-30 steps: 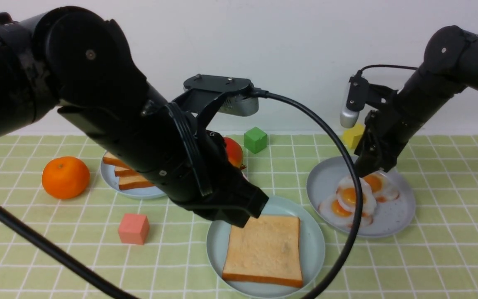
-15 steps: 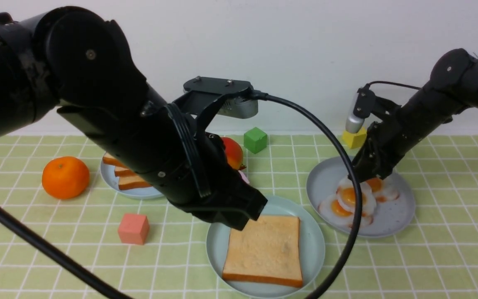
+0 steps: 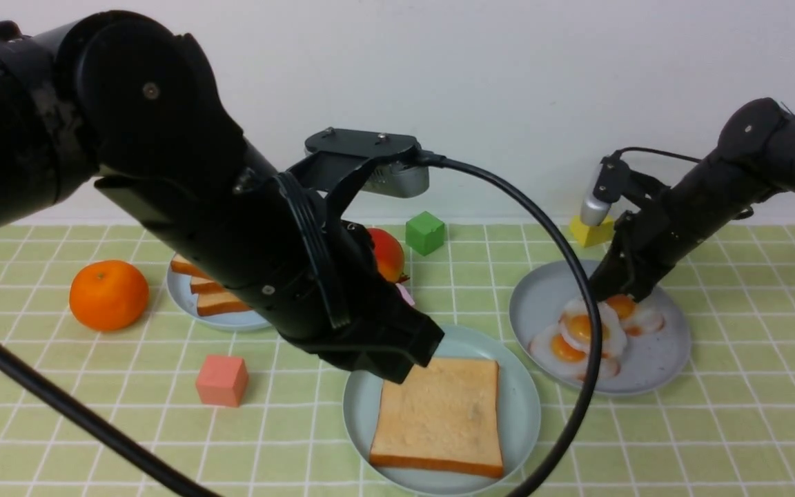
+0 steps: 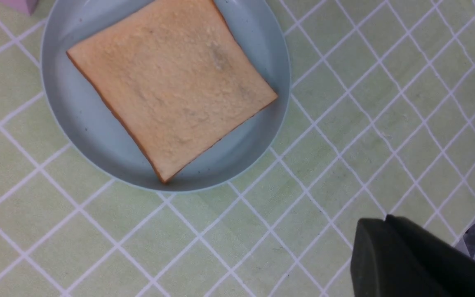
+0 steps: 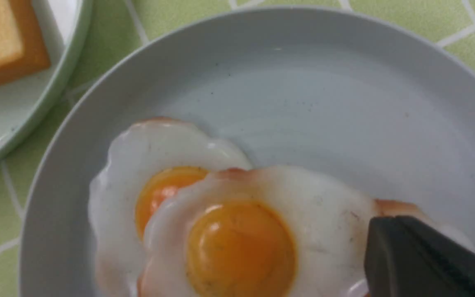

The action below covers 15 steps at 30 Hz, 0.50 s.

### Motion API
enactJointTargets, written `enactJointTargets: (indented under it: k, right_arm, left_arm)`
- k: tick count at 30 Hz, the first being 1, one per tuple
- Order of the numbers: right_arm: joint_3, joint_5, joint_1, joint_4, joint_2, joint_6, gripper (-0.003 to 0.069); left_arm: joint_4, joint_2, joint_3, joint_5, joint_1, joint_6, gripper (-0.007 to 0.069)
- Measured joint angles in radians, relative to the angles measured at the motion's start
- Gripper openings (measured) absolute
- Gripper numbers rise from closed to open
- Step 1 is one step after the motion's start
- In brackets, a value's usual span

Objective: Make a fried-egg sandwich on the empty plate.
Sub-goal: Use the right arm to grab a fried egg

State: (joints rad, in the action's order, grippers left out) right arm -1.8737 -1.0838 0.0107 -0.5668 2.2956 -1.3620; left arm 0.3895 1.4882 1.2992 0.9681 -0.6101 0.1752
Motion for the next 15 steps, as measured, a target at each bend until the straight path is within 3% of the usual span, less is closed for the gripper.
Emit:
enactJointTargets:
  k: [7, 12, 15]
  right_arm:
    - [-0.094, -0.113, 0.033, -0.054, 0.001, 0.008, -0.0011]
    - [-0.171, -0.125, 0.041, -0.065, 0.001, 0.206, -0.0009]
    - [-0.177, -0.132, 0.042, 0.007, 0.001, 0.504, 0.0007]
  left_arm:
    - [0.0, 0.0, 0.0, 0.001, 0.0, 0.0, 0.0024]
    - [0.0, 0.0, 0.0, 0.003, 0.0, 0.0, 0.0024]
    - [0.0, 0.0, 0.0, -0.004, 0.0, 0.0, 0.0029]
